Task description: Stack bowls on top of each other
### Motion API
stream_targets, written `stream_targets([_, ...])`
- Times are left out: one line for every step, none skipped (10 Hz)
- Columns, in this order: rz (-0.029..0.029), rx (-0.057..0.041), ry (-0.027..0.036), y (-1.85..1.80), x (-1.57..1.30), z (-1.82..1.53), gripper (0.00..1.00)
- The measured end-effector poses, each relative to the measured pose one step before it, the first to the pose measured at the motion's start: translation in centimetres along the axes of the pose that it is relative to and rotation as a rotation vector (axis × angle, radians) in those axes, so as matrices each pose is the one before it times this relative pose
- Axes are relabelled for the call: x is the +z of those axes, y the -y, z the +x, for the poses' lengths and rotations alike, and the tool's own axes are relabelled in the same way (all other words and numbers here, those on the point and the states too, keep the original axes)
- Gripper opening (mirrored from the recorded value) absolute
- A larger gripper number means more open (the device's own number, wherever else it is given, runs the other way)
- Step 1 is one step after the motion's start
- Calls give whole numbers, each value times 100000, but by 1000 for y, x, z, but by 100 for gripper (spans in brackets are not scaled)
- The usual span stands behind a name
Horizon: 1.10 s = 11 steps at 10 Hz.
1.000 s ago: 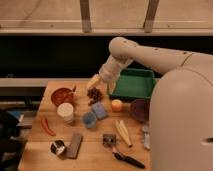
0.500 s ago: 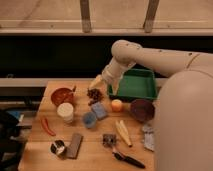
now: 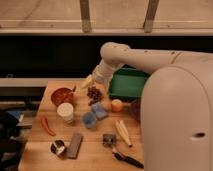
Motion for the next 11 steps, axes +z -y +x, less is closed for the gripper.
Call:
stream_targets([-478,-3667,-394,-1763,1386,-1232,80])
stream_targets([-654,-4167,-960,-1840,1805,-1398,80])
stream_targets([-396,-3327,-1158,-1146,1473,-1038,80])
stream_targets([-159,-2803,-1192,-730,1216,-646,80])
stream_targets([-720,-4034,-2159,-824,1810,-608,80])
stream_targets([-691,-3120,-1911,-426,1423,-69,80])
stream_targets([-252,-1213,-851,-101,568,26,80])
stream_targets([42,70,-88,46,-64,34,80])
stream_targets([25,220,112,153,-44,17,80])
stream_targets([24,-15,-10,-6,12,4,80])
stream_targets([34,-31,-84,-33,30,13,80])
